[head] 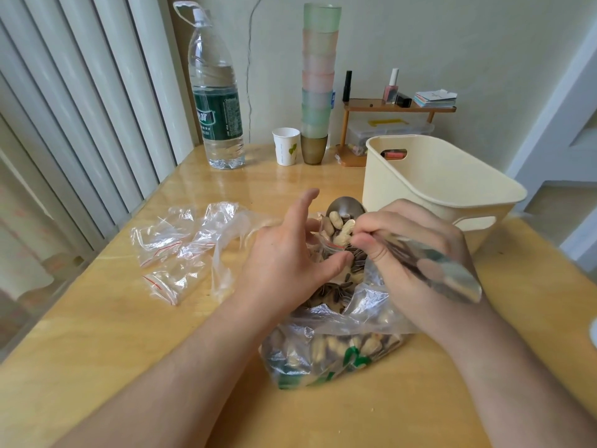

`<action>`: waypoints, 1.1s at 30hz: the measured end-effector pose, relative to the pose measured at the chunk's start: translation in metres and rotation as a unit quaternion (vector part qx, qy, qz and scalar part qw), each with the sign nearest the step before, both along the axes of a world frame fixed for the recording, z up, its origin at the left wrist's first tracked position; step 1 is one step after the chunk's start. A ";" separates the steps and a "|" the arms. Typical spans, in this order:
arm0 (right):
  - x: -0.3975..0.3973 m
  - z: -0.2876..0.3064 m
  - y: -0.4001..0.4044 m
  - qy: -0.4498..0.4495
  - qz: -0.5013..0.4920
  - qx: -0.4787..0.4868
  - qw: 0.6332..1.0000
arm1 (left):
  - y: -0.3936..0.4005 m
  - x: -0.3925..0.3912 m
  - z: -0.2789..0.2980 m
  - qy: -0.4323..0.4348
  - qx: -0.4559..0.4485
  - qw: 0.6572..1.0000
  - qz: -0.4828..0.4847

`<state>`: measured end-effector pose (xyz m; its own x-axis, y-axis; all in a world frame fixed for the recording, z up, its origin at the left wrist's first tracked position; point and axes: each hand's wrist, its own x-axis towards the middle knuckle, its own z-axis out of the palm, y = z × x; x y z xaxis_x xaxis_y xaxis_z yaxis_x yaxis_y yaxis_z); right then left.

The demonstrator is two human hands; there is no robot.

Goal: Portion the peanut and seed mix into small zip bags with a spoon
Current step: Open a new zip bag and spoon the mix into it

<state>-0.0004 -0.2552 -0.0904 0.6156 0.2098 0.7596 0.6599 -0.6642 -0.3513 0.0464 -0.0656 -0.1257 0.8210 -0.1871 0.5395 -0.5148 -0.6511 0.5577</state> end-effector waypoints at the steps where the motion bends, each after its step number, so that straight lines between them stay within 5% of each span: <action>1: 0.000 0.000 0.000 -0.004 0.001 -0.001 1.000 | 0.000 0.000 0.000 0.005 -0.004 1.000 -0.002; 33: 0.006 -0.007 -0.001 -0.042 0.001 0.045 0.998 | 0.003 -0.002 0.002 0.019 -0.035 0.999 0.008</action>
